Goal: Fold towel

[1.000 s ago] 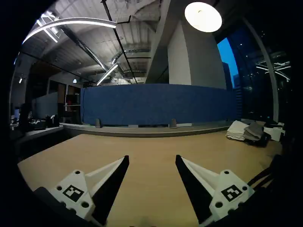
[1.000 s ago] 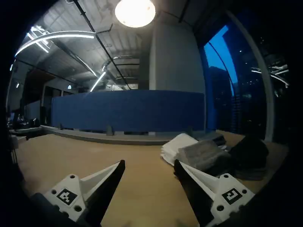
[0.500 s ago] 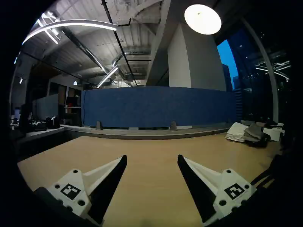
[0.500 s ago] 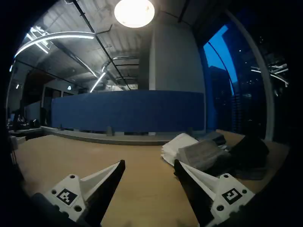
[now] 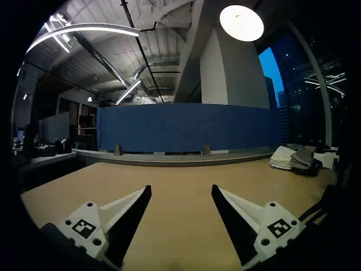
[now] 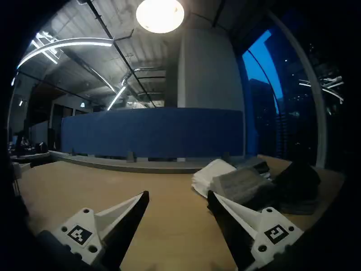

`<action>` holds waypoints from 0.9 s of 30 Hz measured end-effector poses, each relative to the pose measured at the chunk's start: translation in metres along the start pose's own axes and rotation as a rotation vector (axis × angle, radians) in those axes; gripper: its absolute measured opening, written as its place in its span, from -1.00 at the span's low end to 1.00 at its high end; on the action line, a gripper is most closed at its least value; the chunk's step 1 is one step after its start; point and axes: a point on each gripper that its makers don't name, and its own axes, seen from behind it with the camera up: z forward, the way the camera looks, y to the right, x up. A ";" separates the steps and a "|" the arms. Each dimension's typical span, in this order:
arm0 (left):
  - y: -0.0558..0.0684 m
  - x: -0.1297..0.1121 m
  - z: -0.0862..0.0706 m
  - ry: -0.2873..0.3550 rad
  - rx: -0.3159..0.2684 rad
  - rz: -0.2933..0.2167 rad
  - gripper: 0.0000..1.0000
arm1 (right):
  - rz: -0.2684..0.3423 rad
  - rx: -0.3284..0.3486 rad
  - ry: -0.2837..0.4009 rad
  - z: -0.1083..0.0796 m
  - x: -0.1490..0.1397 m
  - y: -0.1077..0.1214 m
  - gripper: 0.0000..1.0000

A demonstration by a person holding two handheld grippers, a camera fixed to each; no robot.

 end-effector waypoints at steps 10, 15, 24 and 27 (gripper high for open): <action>-0.001 -0.005 0.000 0.001 0.000 -0.002 0.98 | 0.001 0.000 0.000 0.000 -0.001 0.000 1.00; -0.002 -0.004 0.000 0.001 0.001 -0.003 0.98 | 0.001 0.000 0.000 0.000 -0.001 -0.001 1.00; -0.001 -0.003 0.000 0.000 0.001 -0.003 0.99 | 0.001 0.000 0.000 0.000 0.000 0.000 1.00; -0.001 -0.004 -0.001 0.001 0.001 -0.003 0.99 | 0.000 0.000 0.000 0.000 0.000 0.000 1.00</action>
